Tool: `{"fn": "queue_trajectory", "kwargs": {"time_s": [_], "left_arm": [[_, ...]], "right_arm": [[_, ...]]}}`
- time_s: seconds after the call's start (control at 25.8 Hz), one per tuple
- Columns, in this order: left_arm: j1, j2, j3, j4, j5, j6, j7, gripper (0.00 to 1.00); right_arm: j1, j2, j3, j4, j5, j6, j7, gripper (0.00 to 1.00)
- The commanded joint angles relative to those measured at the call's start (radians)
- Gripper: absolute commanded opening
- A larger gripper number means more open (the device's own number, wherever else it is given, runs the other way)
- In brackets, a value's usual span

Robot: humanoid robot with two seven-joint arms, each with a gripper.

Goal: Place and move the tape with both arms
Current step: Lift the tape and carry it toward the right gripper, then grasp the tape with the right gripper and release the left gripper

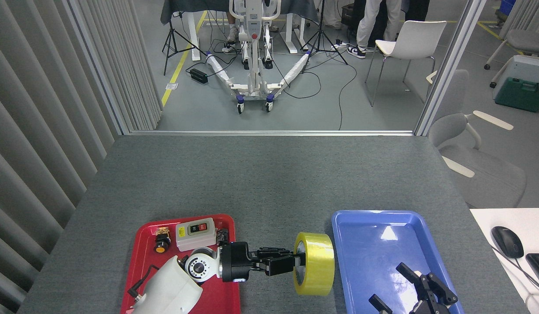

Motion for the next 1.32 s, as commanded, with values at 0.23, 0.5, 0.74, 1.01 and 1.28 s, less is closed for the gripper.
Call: {"fn": "queue_trajectory", "kwargs": {"time_s": [0.23, 0.5, 0.74, 1.01, 1.28], "left_arm": [[0.0, -0.001, -0.042, -0.01, 0.0, 0.0, 0.0, 0.0], [0.0, -0.003, -0.066, -0.011, -0.006, 0.0, 0.0, 0.0], [0.0, -0.006, -0.066, -0.011, -0.008, 0.0, 0.0, 0.0], [0.0, -0.004, -0.066, -0.013, -0.008, 0.0, 0.0, 0.0], [0.003, 0.002, -0.068, -0.042, -0.008, 0.0, 0.0, 0.0]], "right_arm": [[-0.026, -0.001, 0.066, -0.014, 0.005, -0.055, -0.001, 0.99], [-0.079, 0.024, 0.175, -0.022, 0.052, -0.055, -0.001, 0.99], [-0.066, 0.024, 0.213, -0.031, 0.072, -0.055, 0.0, 0.98], [-0.071, 0.028, 0.244, -0.026, 0.072, -0.055, 0.02, 0.67], [-0.069, 0.024, 0.245, -0.02, 0.074, -0.055, 0.02, 0.1]]}}
